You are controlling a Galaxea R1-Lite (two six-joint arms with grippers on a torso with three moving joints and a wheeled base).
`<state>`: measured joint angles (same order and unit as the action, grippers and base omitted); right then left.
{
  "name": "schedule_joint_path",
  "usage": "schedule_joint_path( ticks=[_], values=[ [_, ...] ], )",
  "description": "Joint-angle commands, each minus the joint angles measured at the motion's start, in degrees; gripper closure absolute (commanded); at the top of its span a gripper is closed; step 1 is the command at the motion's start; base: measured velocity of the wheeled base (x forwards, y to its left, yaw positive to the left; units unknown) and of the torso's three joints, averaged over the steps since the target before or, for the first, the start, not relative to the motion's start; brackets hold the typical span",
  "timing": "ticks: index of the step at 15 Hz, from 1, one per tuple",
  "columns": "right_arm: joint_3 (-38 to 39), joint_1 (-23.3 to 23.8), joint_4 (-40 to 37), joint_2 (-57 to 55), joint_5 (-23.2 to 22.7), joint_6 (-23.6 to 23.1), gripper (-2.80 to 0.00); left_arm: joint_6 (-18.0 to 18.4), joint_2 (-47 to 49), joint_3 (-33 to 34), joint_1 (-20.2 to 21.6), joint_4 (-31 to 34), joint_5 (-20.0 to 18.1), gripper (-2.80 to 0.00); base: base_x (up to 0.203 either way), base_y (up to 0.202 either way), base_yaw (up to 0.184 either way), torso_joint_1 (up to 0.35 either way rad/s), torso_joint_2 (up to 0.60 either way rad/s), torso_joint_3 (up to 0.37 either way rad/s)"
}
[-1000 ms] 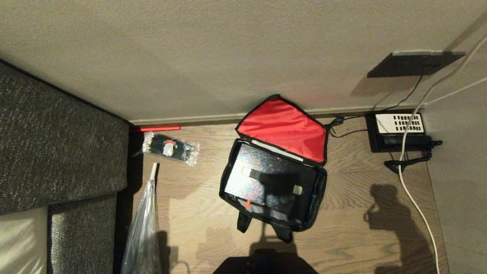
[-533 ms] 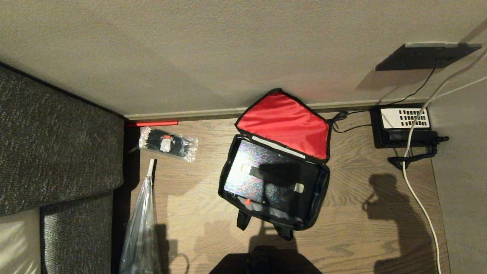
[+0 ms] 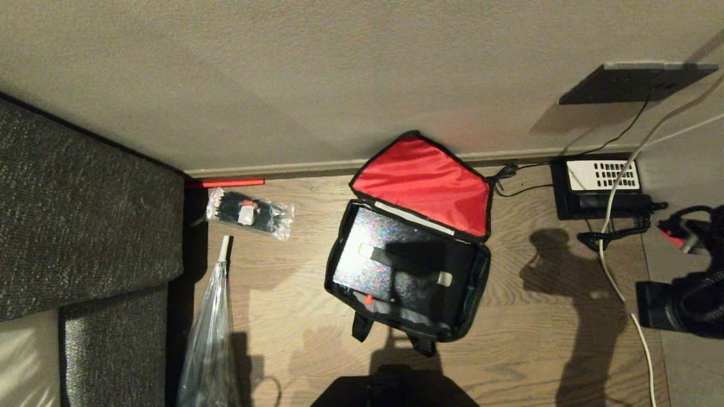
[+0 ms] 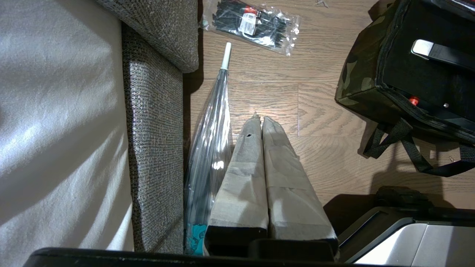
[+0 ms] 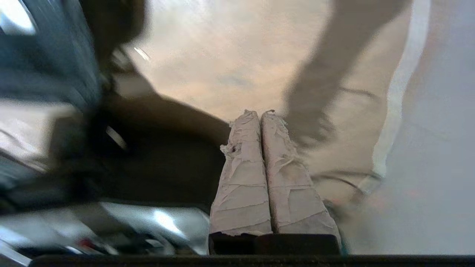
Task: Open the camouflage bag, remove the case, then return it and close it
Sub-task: Close the top of the storage box
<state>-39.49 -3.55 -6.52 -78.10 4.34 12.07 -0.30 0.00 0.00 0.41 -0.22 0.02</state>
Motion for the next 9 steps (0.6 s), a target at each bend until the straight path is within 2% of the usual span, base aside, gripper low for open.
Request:
schedule_joint_path(
  ticks=[1,2,3,5,9],
  values=[
    [-2.0,-2.4,11.9,-15.4,-2.0,4.3,0.0,0.0,0.0,0.1,0.0,0.0,0.0,0.0,0.0,0.0,0.0,0.0,0.0,0.0],
    [-3.5,-3.8,16.9,-19.6,-3.2,7.7,0.0,0.0,0.0,0.1,0.0,0.0,0.1,0.0,0.0,0.0,0.0,0.0,0.0,0.0],
    [-5.0,-4.7,20.8,-23.4,-4.6,12.0,-2.8,0.0,0.0,0.1,0.0,0.0,0.1,0.0,0.0,0.0,0.0,0.0,0.0,0.0],
    [-10.1,-6.4,27.2,-30.7,-6.4,19.3,-2.8,0.0,0.0,0.1,0.0,0.0,0.1,0.0,0.0,0.0,0.0,0.0,0.0,0.0],
    [-20.0,-7.5,28.8,-39.3,-3.3,22.9,-2.8,0.0,0.0,0.1,0.0,0.0,0.0,0.0,0.0,0.0,0.0,0.0,0.0,0.0]
  ],
)
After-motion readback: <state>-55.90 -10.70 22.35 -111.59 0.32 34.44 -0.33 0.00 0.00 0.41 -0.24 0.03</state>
